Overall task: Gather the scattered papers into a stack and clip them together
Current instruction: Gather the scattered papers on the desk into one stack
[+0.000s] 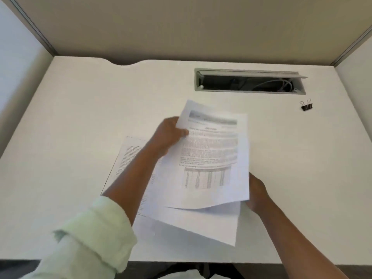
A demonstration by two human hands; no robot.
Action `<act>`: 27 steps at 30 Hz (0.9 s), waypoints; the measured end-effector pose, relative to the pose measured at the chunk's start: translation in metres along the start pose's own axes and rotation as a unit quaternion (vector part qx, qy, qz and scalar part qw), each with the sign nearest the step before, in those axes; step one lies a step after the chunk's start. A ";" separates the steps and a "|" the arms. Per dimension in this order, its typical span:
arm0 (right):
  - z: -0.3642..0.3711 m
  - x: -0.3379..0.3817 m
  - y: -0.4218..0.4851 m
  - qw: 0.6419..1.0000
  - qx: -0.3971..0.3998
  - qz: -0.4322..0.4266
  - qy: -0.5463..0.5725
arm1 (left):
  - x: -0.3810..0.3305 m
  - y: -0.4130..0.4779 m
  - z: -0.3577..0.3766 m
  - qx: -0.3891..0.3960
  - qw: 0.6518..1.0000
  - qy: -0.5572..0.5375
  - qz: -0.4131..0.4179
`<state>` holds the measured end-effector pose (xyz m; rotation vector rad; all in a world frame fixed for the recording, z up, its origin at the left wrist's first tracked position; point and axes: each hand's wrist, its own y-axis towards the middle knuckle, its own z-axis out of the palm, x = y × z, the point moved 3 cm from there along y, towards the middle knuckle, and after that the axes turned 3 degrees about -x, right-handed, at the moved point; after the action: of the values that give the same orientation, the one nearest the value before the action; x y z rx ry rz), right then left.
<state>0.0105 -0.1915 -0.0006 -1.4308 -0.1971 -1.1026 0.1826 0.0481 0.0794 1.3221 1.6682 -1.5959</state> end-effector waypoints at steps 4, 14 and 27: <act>-0.004 -0.006 0.008 0.993 0.034 0.106 0.050 | 0.064 0.017 0.028 -0.030 0.998 0.019 -0.054; -0.009 -0.015 0.021 0.975 -0.065 0.016 -0.211 | 0.088 0.015 -0.008 -0.179 0.950 0.239 0.085; -0.012 -0.020 0.027 0.972 -0.076 -0.001 -0.223 | 0.152 -0.022 -0.133 -0.245 0.860 0.426 -0.137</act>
<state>0.0131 -0.1977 -0.0358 -1.8073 -0.4403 -0.7954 0.1363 0.2229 -0.0119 1.6559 2.6481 -0.5672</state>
